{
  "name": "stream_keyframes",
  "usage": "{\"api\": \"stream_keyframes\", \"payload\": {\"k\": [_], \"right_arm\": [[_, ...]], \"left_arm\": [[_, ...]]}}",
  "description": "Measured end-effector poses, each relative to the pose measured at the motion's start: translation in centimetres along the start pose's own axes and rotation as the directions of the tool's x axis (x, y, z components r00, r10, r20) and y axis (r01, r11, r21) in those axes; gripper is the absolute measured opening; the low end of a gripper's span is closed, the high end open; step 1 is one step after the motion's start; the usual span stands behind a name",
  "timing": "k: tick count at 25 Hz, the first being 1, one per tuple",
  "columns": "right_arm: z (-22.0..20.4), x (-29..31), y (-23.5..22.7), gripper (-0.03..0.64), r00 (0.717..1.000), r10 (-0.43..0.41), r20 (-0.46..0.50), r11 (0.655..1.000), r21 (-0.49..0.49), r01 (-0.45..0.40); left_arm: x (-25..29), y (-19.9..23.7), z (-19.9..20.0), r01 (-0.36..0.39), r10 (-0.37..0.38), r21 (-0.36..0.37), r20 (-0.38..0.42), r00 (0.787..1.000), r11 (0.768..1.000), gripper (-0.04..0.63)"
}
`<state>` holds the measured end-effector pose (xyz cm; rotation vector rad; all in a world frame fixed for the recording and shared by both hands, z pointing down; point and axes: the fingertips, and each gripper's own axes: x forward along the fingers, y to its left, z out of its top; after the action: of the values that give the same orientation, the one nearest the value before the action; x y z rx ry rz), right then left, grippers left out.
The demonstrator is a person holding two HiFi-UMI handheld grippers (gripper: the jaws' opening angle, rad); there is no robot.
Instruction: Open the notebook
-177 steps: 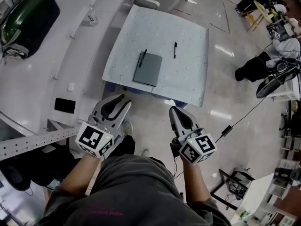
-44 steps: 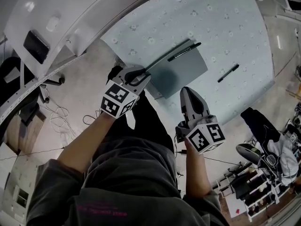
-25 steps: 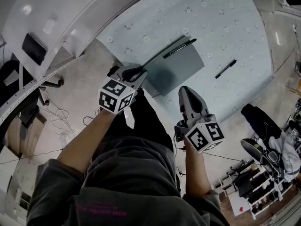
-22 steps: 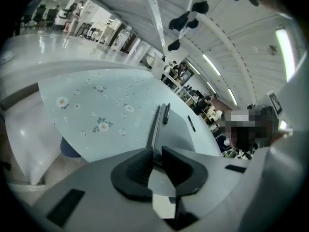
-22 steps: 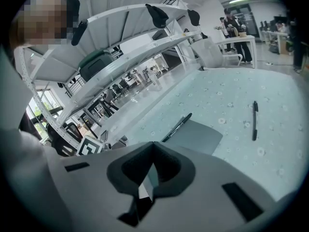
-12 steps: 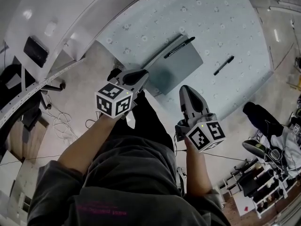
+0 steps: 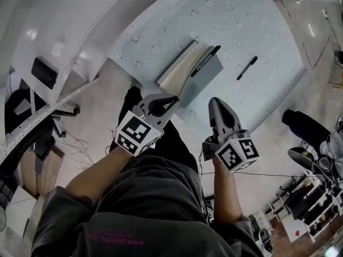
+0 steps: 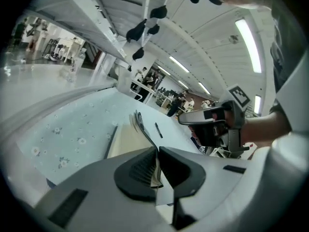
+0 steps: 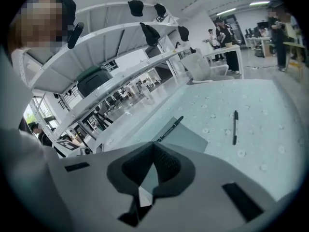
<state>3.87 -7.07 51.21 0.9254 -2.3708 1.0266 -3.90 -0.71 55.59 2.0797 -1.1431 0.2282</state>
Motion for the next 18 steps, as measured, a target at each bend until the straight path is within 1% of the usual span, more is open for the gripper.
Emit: {"api": "stream_keyframes", "payload": {"k": [4,8,11,15,18], "right_arm": [[0.4,-2.1,-1.2,0.003,0.998,-0.031,0.054,0.999,0.022,0.029],[0.4,-4.5,-2.5,0.003,0.992,-0.082,0.1,0.995,0.066,0.076],[0.2,-6.3,-3.7,0.003,0.983,-0.125,0.131,0.988,0.105,0.112],[-0.6,-8.7,-5.4,0.003,0.973,-0.17,0.158,0.978,0.148,0.147],[-1.8,-10.3,-6.3,0.003,0.961,-0.212,0.178,0.965,0.195,0.177]], "left_arm": [[0.7,-3.7,0.4,0.085,-0.08,0.108,-0.046,0.996,0.99,0.025],[1.7,-7.2,-0.2,0.173,-0.153,0.192,-0.114,0.982,0.966,0.025],[2.6,-8.7,-0.7,0.222,-0.188,0.227,-0.16,0.969,0.948,0.021],[3.9,-10.5,-1.4,0.268,-0.217,0.258,-0.21,0.953,0.928,0.021],[4.6,-11.6,-2.4,0.314,-0.241,0.285,-0.262,0.934,0.906,0.021]]}}
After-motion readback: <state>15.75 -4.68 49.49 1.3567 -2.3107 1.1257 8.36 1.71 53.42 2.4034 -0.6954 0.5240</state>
